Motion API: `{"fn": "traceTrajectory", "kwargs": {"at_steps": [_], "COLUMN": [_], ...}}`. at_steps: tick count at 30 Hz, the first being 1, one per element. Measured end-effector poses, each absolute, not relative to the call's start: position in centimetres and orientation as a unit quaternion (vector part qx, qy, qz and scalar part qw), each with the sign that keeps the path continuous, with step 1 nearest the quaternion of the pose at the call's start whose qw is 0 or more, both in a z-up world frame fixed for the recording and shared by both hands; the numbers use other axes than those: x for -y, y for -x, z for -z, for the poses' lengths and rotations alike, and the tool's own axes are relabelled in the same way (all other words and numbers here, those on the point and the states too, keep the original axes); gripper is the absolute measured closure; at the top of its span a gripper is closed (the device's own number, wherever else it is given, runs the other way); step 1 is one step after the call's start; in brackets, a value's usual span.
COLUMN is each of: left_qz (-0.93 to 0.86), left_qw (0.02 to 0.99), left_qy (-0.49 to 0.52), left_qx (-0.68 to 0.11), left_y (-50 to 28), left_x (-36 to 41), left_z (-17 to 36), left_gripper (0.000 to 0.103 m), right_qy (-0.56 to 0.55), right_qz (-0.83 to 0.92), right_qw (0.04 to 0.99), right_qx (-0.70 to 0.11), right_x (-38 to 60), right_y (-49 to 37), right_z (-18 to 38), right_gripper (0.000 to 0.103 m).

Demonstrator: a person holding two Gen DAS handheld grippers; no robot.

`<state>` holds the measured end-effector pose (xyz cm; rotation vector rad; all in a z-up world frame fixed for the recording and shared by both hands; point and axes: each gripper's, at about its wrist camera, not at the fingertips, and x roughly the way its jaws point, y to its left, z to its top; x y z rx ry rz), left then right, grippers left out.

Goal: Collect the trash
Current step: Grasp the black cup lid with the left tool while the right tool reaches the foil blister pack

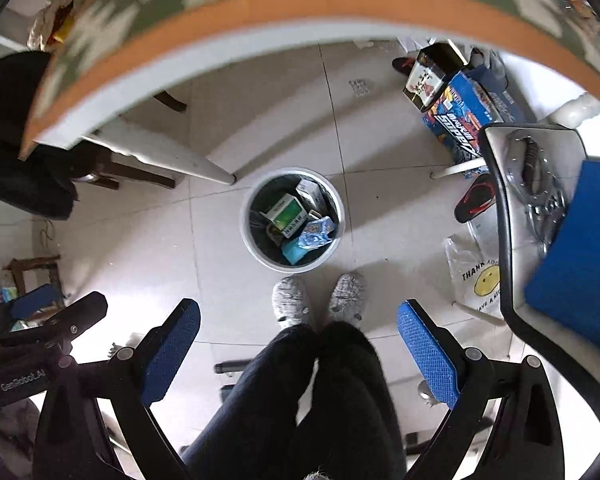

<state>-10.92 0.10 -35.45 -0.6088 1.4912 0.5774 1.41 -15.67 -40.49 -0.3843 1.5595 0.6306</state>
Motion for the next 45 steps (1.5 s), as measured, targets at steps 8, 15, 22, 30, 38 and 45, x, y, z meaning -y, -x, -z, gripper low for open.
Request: {"fn": "traceTrajectory", "kwargs": {"at_steps": [8, 15, 22, 30, 38, 45], "left_qz": [-0.294, -0.351, -0.376, -0.462, -0.515, -0.507], "left_qw": [0.711, 0.740, 0.730, 0.641, 0.562, 0.552], "left_qy": [0.245, 0.207, 0.233, 0.255, 0.254, 0.263], "left_qx": [-0.589, -0.536, -0.521, -0.557, -0.595, -0.608], "left_y": [8.6, 2.7, -7.2, -17.8, -24.7, -27.6], "left_x": [-3.3, -9.6, -17.0, -25.8, -32.8, -34.6], "left_z": [27.3, 22.4, 21.8, 26.6, 32.9, 34.3], "left_gripper": [0.000, 0.000, 0.000, 0.000, 0.000, 0.000], "right_qy": [0.123, 0.090, 0.086, 0.110, 0.163, 0.207], "right_qz": [-0.284, -0.284, -0.289, -0.282, -0.280, -0.287], "right_qw": [0.688, 0.719, 0.718, 0.713, 0.702, 0.685], "right_qx": [-0.656, -0.628, -0.627, -0.633, -0.634, -0.637], "right_x": [14.3, 9.4, 3.3, -8.7, -22.6, -30.3], "right_y": [-3.4, -10.9, -21.2, -39.8, -53.1, -56.7], "right_z": [30.1, 24.3, 24.2, 28.0, 34.0, 38.8], "right_gripper": [0.003, 0.003, 0.003, 0.003, 0.006, 0.026]}}
